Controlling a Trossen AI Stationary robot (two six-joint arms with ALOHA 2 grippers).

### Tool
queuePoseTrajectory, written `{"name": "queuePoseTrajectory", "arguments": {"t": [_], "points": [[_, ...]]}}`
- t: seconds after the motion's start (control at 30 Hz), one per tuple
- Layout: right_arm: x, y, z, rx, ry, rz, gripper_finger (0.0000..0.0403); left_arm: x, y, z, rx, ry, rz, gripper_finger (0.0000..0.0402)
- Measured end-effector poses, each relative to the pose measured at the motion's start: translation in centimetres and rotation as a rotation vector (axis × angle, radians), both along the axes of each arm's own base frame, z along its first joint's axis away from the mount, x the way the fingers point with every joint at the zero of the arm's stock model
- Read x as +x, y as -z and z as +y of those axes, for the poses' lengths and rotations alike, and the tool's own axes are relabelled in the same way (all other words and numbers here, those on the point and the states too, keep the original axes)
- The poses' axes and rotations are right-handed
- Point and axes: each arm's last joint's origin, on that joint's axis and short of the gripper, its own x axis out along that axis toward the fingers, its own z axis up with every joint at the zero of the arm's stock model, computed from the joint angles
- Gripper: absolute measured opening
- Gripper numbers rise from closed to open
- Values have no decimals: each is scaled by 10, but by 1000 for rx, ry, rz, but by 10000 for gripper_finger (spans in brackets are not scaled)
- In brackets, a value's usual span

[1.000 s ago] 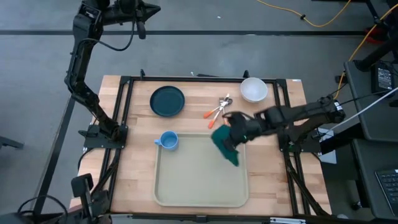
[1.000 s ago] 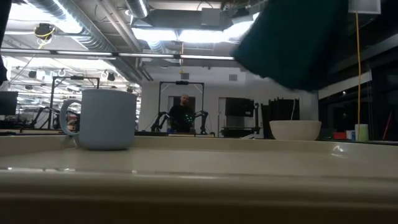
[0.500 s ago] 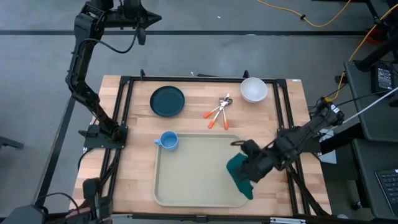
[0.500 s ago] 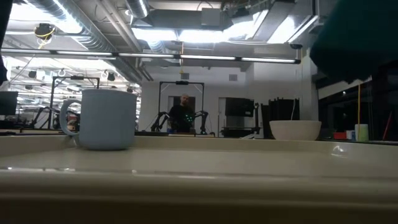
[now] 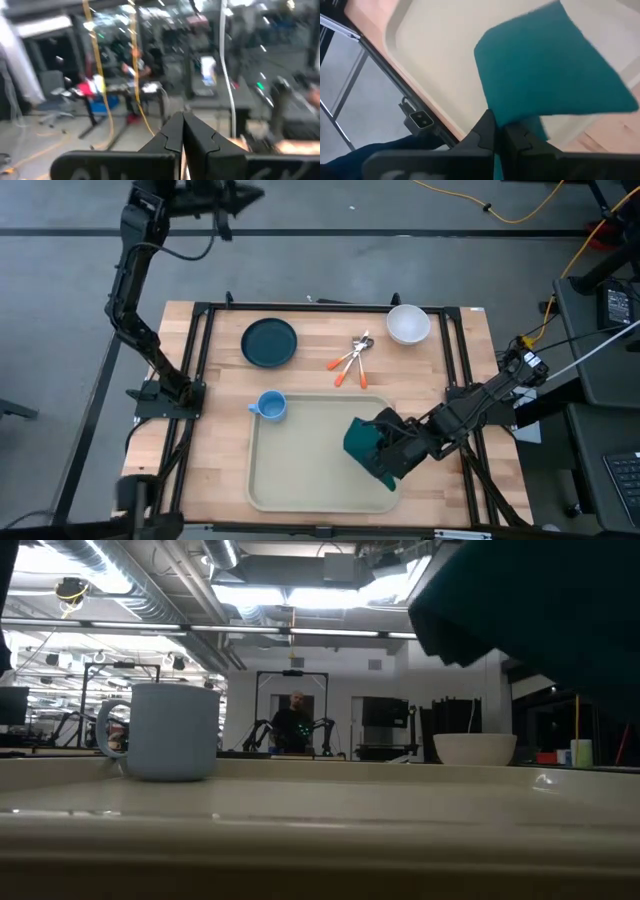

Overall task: Set up tray
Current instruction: Put the dark green napkin on the right of the light brown serving tray

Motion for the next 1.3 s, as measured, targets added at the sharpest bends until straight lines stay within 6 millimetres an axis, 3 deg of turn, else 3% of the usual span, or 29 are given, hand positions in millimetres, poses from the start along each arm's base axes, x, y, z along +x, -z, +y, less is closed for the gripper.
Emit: {"name": "queuePoseTrajectory", "arguments": {"t": [0.13, 0.37, 0.53, 0.7, 0.83, 0.97, 1.07, 1.17, 1.3], "points": [[0, 0, 0, -2, 2, -6, 7, -12, -11, -9, 3, -49, -47, 3], [0, 0, 0, 10, 25, -4, 7, -14, 4, -26, -67, -43, 97, 2], [1, 0, 0, 14, 26, -9, 7, -17, 0, -40, -41, -29, 96, 1], [3, -2, 1, 15, 42, -47, 7, -44, -20, -77, 14, -94, 23, 3], [4, -2, 1, 22, 44, -57, 7, -72, -34, -125, 55, -111, -42, 1], [4, -2, 1, 20, 42, -57, 7, -99, -32, -173, 60, -215, -40, 2], [5, -2, 0, 21, 45, -59, 7, -111, -31, -190, 120, -323, -89, 1], [7, -3, 1, 30, 41, -77, 7, -113, -28, -193, 145, -328, -204, 2], [10, -5, 2, 29, 8, -111, 7, -116, -6, -193, 145, -420, -342, 2]]}}
